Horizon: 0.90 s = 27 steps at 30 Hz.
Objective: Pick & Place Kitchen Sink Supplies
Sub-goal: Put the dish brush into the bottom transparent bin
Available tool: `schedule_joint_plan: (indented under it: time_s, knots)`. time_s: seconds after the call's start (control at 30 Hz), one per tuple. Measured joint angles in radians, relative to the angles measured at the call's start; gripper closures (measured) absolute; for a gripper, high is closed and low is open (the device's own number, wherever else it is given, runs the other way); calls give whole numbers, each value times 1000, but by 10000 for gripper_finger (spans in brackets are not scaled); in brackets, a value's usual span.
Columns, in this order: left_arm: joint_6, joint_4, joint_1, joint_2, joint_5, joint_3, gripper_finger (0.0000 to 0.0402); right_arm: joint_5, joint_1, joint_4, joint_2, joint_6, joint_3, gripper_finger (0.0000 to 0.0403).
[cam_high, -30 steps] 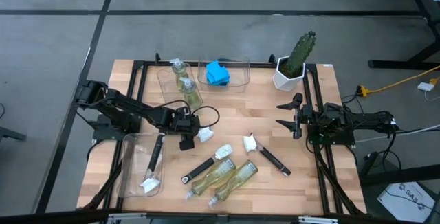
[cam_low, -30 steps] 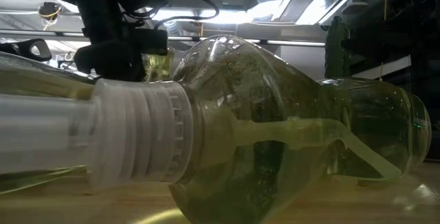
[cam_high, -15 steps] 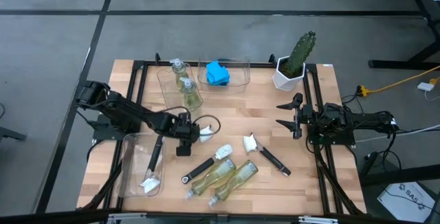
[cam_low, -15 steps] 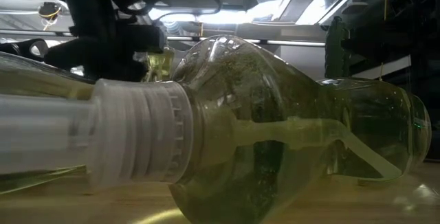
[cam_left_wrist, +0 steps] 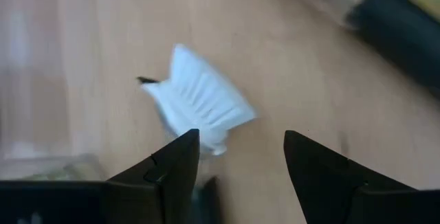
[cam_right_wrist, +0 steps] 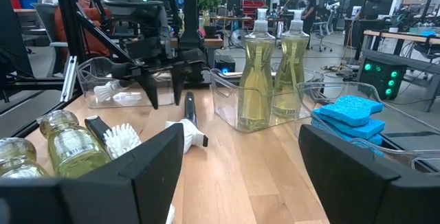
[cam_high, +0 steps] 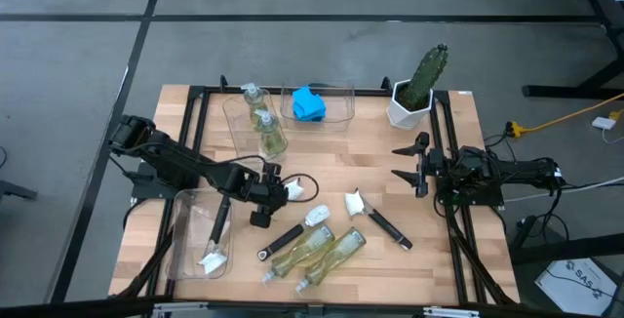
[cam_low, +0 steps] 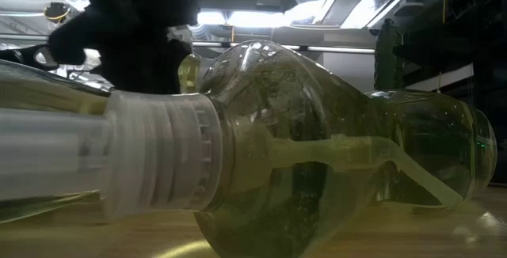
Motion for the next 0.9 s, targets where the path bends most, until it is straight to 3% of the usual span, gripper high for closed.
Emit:
schedule_joint_plan:
  time_s: [0.17,0.33,0.47,0.63,0.9]
  knots:
    - [-78,-29,57,5,2,2,194,0,0,0,0,0,0,118]
    - [-119,-51,111,73,78,3,194,0,0,0,0,0,0,118]
    - [-78,-73,115,143,38,31,194,0,0,0,0,-1,0,118]
    - [-75,-218,112,232,-23,115,194,0,0,0,0,-1,0,118]
    - [-120,-263,128,306,75,169,194,0,0,0,0,-1,0,118]
